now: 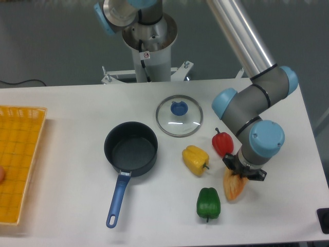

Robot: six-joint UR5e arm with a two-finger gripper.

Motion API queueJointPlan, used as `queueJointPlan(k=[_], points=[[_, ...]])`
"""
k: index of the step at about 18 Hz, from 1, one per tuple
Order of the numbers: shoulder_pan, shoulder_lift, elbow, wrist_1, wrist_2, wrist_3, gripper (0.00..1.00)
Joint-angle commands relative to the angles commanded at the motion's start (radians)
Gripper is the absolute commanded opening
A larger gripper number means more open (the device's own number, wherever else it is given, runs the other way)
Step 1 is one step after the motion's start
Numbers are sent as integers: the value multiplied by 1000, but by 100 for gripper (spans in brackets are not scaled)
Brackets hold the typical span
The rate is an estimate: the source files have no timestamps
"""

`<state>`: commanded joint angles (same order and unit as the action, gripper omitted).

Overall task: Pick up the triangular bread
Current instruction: 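Lift the gripped bread slice up off the table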

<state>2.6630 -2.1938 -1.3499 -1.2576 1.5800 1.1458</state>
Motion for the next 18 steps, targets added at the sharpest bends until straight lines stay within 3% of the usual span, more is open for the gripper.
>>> queueJointPlan(k=[7,12,18], points=[[0,100,-52,-25,2,43,6],[-6,176,-69,-95,2,60,6],[-9,249,-107,-121,2,80,6]])
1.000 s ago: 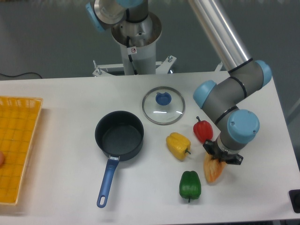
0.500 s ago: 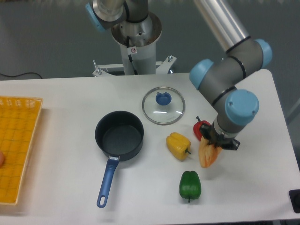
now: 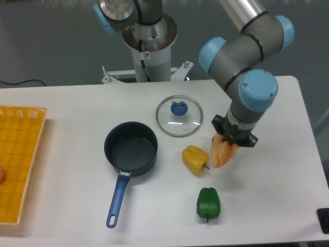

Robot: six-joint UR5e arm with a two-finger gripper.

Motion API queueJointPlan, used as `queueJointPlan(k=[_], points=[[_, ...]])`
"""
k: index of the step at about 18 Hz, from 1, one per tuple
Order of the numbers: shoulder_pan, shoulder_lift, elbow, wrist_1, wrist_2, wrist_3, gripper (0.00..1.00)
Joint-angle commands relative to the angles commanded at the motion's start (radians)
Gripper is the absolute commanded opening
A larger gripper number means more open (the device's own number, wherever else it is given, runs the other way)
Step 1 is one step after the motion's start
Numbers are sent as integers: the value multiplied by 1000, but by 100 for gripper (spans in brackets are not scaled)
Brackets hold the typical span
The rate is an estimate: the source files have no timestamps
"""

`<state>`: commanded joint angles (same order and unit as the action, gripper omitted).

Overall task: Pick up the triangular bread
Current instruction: 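Lift the gripped bread slice up off the table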

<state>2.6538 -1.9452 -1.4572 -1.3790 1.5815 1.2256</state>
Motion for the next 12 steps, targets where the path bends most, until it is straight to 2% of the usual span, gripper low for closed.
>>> queueJointPlan(k=[4,12], points=[[-5,20,-6,-26,0,32,6],[-5,32,-12,-26,2,52,6]])
